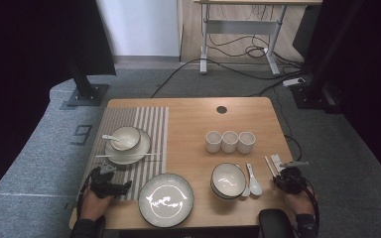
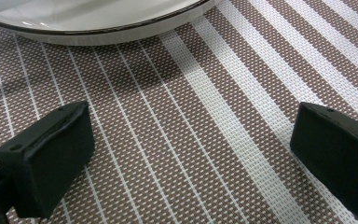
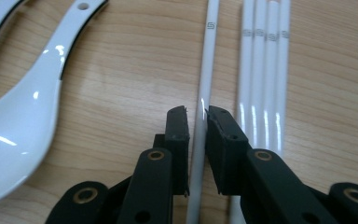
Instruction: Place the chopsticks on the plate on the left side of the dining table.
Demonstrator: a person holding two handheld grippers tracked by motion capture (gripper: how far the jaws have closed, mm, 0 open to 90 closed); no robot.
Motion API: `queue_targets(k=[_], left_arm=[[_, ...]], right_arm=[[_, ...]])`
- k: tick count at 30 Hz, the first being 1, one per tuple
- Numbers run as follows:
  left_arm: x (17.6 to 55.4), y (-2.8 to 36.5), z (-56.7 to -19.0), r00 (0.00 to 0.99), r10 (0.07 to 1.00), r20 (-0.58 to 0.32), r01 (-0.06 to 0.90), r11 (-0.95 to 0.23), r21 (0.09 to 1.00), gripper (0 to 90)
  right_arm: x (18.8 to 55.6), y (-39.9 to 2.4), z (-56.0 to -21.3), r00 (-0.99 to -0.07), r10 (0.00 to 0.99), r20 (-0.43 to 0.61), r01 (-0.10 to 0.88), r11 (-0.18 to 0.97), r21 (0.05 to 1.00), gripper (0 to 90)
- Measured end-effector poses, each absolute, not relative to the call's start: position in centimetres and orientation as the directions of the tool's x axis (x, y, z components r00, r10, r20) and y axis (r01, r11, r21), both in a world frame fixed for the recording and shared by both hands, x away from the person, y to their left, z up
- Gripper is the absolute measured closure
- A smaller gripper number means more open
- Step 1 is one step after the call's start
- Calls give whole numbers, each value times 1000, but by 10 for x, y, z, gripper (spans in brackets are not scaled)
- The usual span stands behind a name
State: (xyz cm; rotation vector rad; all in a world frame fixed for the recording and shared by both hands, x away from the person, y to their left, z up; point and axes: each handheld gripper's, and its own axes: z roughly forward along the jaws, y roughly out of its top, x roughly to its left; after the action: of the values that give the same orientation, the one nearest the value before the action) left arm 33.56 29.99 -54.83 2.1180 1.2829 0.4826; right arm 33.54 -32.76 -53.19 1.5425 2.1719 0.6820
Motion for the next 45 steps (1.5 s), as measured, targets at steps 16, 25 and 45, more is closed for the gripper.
queue_targets(k=[16, 25, 45], left_arm=[[336, 300, -548, 464, 886, -3, 664, -345, 664, 0], [336, 300, -548, 464, 886, -5, 664, -344, 664, 0], [336, 300, -548, 463, 886, -4, 664, -344, 663, 0]], right_arm=[[336, -307, -527, -382, 924, -8, 758, 318, 569, 710], [350, -305, -512, -390, 921, -15, 807, 350, 475, 487], [396, -287, -496, -496, 867, -43, 848, 495, 187, 614]])
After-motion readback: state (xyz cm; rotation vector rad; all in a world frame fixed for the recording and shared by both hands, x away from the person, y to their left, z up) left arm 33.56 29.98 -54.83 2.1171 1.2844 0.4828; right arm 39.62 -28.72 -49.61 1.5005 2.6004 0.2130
